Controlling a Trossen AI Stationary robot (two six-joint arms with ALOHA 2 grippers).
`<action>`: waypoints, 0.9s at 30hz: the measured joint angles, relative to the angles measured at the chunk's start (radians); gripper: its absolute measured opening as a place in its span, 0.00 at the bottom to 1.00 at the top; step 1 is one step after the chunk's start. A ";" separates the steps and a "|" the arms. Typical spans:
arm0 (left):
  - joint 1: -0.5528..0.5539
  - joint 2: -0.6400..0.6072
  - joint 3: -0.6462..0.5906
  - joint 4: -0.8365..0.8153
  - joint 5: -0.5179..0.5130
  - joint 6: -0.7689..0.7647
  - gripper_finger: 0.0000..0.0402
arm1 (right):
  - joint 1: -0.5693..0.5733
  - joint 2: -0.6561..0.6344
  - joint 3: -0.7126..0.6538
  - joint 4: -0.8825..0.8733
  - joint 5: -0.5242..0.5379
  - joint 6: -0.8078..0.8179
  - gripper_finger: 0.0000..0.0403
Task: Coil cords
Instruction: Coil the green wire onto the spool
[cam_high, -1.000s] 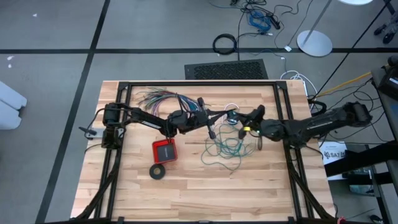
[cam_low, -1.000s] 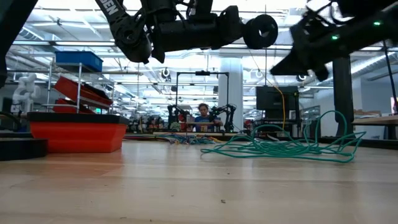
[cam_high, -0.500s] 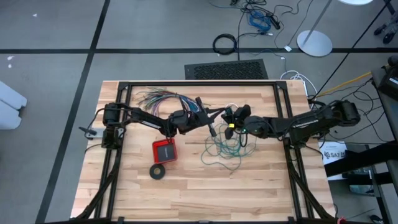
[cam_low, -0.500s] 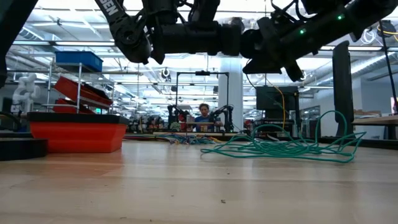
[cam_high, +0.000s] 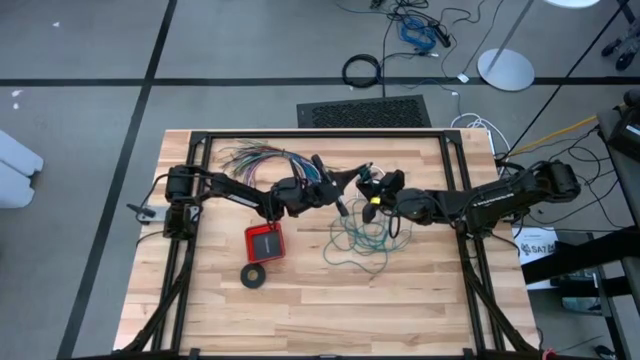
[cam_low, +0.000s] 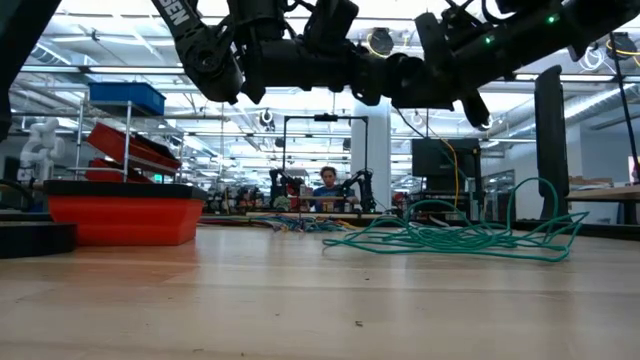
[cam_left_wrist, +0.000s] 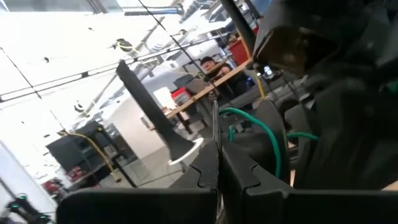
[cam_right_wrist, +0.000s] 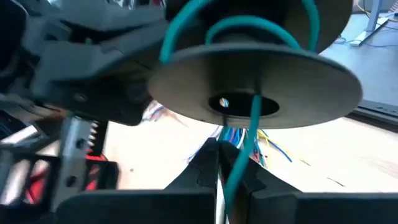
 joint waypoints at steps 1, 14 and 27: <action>0.000 0.003 0.000 0.002 -0.004 0.016 0.00 | 0.000 0.000 0.000 0.011 0.000 0.000 0.00; 0.001 0.024 -0.001 0.010 -0.025 0.091 0.00 | 0.000 0.073 0.000 0.104 -0.001 0.027 0.00; 0.023 0.083 -0.001 0.005 -0.074 0.155 0.00 | 0.034 0.100 0.000 0.185 0.028 -0.007 0.00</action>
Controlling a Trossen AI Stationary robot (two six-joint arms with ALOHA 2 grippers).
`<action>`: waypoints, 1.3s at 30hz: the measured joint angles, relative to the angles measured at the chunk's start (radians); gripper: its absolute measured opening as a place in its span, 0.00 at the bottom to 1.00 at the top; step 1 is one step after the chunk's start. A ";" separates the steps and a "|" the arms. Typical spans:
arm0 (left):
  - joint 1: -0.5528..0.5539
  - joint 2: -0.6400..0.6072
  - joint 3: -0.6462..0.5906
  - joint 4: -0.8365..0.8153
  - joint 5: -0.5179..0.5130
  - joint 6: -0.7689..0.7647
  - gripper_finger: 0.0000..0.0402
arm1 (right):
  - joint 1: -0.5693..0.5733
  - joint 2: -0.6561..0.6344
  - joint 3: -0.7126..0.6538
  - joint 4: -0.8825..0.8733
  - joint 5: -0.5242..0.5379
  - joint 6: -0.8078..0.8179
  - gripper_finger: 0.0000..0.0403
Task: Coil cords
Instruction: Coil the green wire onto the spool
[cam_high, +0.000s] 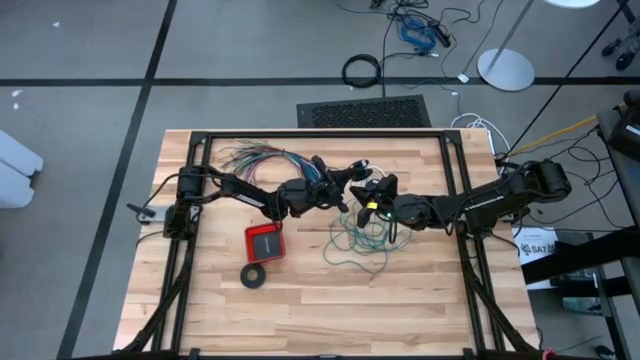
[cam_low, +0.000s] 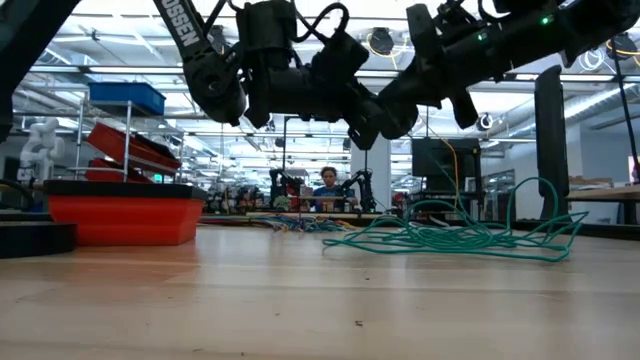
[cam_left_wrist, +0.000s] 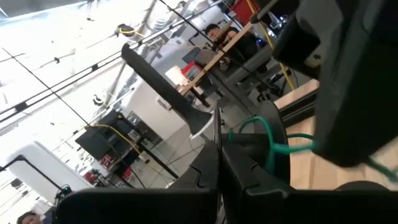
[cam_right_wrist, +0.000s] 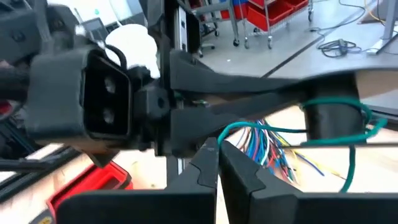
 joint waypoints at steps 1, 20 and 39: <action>0.000 0.000 0.000 0.002 0.002 0.000 0.00 | 0.000 0.000 0.000 -0.010 0.000 0.002 0.00; -0.003 0.000 -0.014 -0.009 -0.009 0.018 0.00 | 0.019 -0.220 0.000 -0.407 0.053 0.002 0.00; -0.049 0.000 -0.014 -0.020 0.022 -0.037 0.00 | -0.082 -0.307 0.000 -0.702 -0.003 -0.168 0.00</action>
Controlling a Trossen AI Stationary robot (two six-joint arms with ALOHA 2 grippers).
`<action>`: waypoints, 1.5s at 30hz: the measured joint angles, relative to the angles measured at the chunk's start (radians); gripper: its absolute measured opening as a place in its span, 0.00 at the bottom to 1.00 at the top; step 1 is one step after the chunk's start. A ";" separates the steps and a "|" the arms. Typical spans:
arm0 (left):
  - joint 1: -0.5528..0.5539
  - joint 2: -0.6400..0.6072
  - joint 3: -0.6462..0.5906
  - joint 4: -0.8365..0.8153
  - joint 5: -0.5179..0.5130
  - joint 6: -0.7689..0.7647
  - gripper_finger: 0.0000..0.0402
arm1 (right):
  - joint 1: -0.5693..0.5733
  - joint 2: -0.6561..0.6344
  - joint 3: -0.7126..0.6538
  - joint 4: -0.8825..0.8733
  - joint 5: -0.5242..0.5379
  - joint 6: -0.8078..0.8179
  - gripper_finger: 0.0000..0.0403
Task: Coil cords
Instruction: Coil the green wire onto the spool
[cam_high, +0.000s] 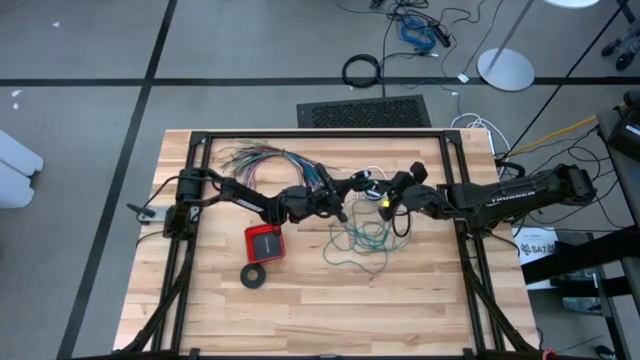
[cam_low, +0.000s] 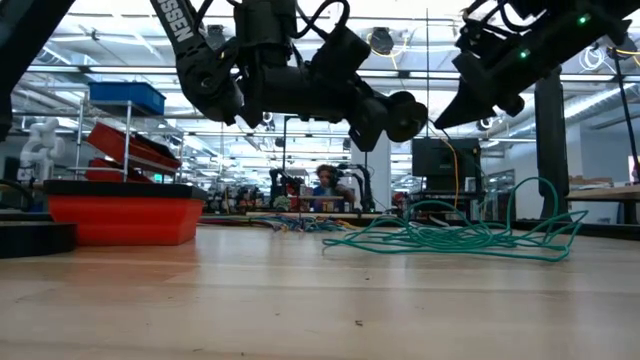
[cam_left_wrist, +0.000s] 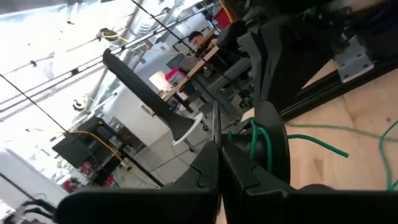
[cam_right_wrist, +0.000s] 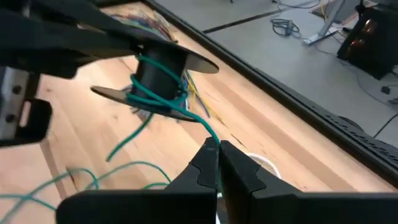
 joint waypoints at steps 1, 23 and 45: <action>0.000 0.000 0.000 0.000 0.004 -0.017 0.00 | 0.000 0.000 0.000 -0.004 0.000 -0.010 0.00; 0.011 -0.053 0.000 -0.020 0.083 -0.196 0.00 | 0.000 0.001 0.000 -0.061 0.010 -0.067 0.03; 0.016 -0.089 0.000 0.001 0.074 -0.236 0.00 | 0.022 0.056 0.000 -0.045 0.128 -0.013 0.00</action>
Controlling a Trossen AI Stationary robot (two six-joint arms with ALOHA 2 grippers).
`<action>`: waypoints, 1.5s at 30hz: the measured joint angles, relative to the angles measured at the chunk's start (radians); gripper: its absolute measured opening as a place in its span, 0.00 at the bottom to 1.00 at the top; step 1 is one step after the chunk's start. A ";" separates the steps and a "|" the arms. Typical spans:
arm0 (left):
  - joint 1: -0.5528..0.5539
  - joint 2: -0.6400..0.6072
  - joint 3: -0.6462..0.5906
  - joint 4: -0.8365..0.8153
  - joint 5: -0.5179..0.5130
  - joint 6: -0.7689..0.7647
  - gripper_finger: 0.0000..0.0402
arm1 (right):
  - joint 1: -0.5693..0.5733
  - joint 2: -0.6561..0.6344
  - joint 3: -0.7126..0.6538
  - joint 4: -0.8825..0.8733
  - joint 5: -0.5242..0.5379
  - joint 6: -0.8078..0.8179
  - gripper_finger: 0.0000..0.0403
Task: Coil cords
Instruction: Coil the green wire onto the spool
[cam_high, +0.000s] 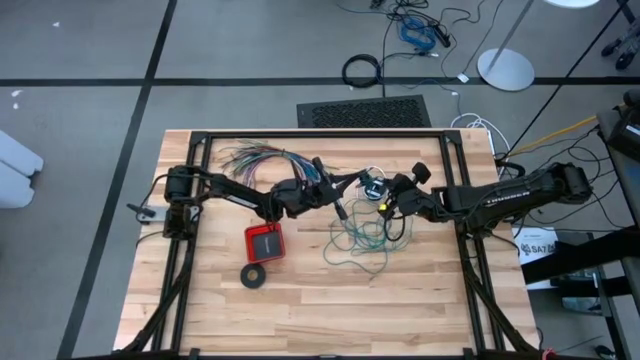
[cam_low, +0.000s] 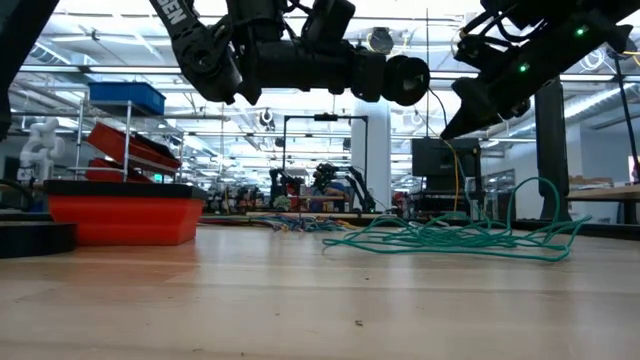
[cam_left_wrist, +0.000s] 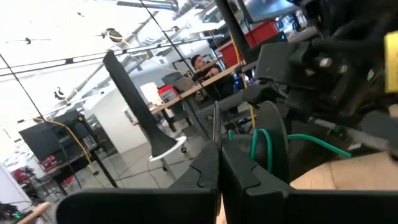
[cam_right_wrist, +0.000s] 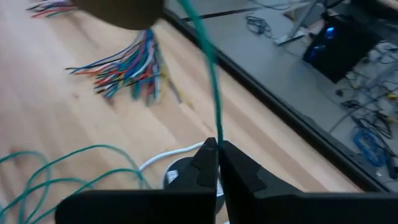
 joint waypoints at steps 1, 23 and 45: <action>0.001 0.000 0.000 0.002 0.008 -0.018 0.00 | 0.000 0.005 0.000 0.007 0.019 0.001 0.00; 0.043 0.000 0.000 -0.007 0.057 -0.201 0.00 | -0.055 0.288 -0.001 0.663 -0.054 -0.012 0.00; 0.076 0.002 0.000 -0.024 0.013 -0.067 0.00 | -0.040 0.289 -0.001 0.767 -0.127 0.163 0.00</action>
